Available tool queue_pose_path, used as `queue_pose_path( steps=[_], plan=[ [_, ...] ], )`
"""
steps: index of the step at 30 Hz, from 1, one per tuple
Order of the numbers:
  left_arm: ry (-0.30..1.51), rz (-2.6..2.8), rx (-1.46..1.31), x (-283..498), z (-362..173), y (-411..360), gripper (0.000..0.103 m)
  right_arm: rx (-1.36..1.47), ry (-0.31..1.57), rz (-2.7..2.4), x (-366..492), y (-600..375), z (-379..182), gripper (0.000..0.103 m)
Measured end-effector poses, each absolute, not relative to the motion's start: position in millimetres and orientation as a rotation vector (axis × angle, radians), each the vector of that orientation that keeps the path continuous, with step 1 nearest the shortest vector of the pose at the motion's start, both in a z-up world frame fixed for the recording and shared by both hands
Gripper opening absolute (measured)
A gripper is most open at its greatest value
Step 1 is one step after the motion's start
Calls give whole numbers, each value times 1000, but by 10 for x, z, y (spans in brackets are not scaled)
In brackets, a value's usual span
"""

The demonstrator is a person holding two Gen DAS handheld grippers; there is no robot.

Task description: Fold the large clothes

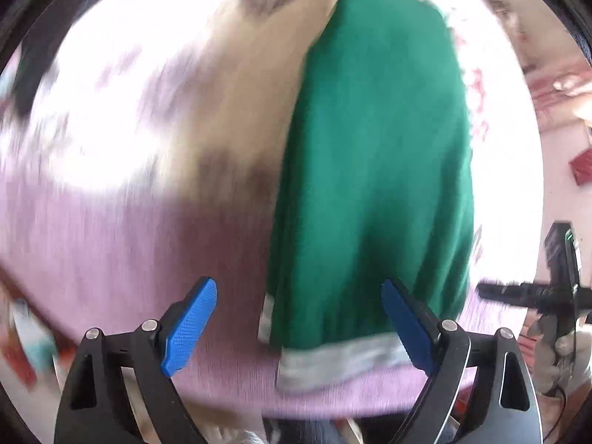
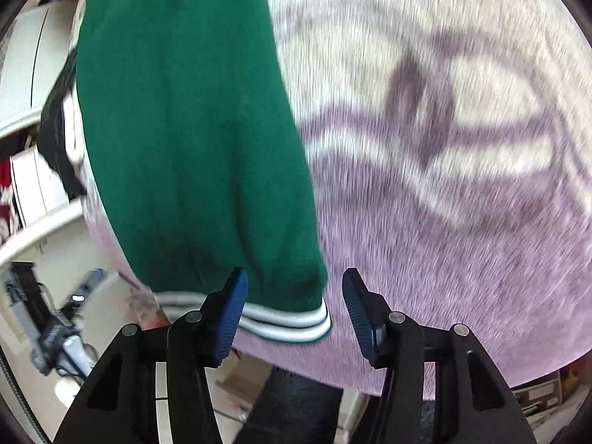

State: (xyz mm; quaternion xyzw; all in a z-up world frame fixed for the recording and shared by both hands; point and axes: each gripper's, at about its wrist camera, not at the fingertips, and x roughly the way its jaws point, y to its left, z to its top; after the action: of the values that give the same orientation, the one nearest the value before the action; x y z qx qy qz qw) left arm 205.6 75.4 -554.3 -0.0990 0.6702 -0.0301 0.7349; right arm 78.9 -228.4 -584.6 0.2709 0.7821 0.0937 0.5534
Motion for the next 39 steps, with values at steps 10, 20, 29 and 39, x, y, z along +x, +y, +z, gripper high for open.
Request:
queue_pose_path(
  steps=[10,20,29,39],
  plan=[
    [1482,-88,-121,4380,-6562,601,101,622,1466,150,2628,-2087,-5343,52],
    [1485,-176,-229,4035,-6385,1024,102,552,1614,115,3086,-1944,-5475,43],
    [1597,-202,-253,2065,-5885,1283,102,720,1771,108,1434,-2728,-5025,57],
    [1650,-156,-356,1027,-6183,968,13,919,1819,71,357,-2609,-5598,8]
  ],
)
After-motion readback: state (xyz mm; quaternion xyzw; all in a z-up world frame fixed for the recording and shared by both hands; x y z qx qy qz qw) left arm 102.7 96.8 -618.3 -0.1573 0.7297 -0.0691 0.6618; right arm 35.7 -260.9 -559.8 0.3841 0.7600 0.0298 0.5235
